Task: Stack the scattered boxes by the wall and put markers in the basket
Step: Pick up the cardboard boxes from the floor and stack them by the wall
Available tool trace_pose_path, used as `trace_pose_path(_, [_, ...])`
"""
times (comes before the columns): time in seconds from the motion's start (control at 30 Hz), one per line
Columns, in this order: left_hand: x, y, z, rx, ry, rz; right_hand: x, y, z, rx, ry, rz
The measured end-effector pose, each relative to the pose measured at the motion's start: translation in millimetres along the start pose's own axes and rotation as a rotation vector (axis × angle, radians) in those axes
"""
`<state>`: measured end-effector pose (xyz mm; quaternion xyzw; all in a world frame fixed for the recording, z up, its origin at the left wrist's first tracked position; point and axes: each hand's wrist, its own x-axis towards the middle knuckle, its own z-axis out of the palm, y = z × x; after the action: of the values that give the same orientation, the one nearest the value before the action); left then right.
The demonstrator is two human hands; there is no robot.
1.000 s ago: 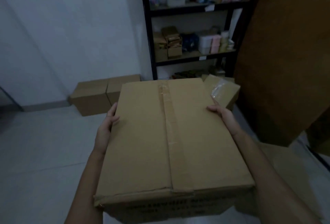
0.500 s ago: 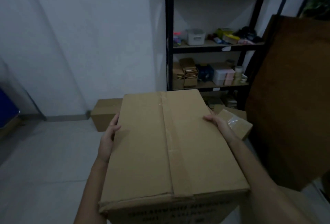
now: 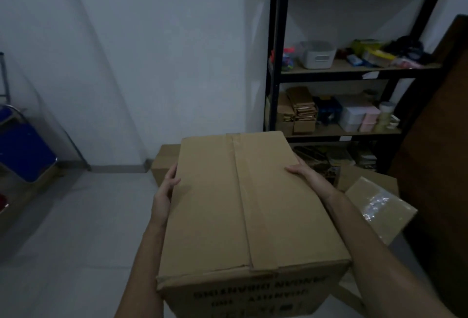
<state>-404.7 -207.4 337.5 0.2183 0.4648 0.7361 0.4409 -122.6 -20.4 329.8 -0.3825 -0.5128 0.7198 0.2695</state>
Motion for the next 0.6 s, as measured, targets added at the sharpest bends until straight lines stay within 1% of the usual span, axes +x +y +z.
trace_pose_path(0.17, [70.0, -15.5, -18.1, 0.033, 0.082, -0.022, 80.1, 14.0, 5.6, -0.076, 0.001, 0.051])
trace_pose_path(0.27, [130.1, -24.3, -27.3, 0.060, 0.119, -0.038, 151.6, 16.2, 3.5, -0.094, -0.015, 0.092])
trace_pose_path(0.4, [203.0, -33.3, -42.3, 0.104, 0.200, -0.024, 247.7, 3.9, 7.7, -0.102, -0.076, 0.175])
trace_pose_path(0.6, [291.3, -44.0, -64.7, 0.204, 0.325, 0.005, 378.6, -10.9, 32.8, -0.232, -0.089, 0.229])
